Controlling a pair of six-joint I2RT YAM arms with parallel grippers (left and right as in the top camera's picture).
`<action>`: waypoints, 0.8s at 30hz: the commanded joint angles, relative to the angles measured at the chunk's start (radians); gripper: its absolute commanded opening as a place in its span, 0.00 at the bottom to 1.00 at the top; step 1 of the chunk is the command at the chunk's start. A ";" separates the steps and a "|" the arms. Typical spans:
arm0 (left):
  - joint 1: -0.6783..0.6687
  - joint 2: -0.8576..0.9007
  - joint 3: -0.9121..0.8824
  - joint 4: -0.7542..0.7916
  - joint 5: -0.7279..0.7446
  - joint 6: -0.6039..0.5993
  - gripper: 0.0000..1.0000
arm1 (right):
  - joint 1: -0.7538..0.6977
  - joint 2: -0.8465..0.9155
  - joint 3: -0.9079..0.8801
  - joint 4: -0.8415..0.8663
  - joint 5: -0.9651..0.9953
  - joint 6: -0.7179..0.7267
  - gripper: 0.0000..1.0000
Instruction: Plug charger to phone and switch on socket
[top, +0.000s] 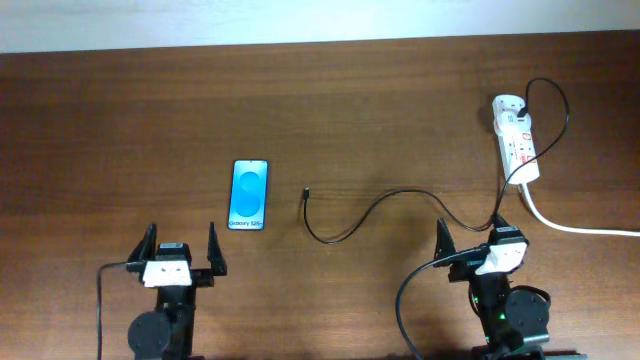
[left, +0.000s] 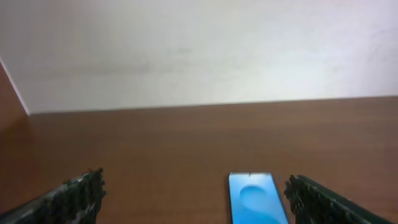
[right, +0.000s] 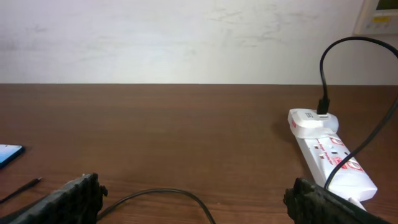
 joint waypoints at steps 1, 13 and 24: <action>0.000 0.011 -0.002 0.069 0.044 0.019 0.99 | 0.010 -0.005 0.002 0.014 -0.066 0.007 0.98; 0.000 0.494 0.415 -0.031 0.234 0.019 0.99 | 0.009 0.294 0.383 -0.128 -0.120 0.059 0.99; -0.001 1.129 1.060 -0.468 0.459 0.019 0.99 | 0.009 0.877 1.131 -0.781 -0.120 0.055 0.98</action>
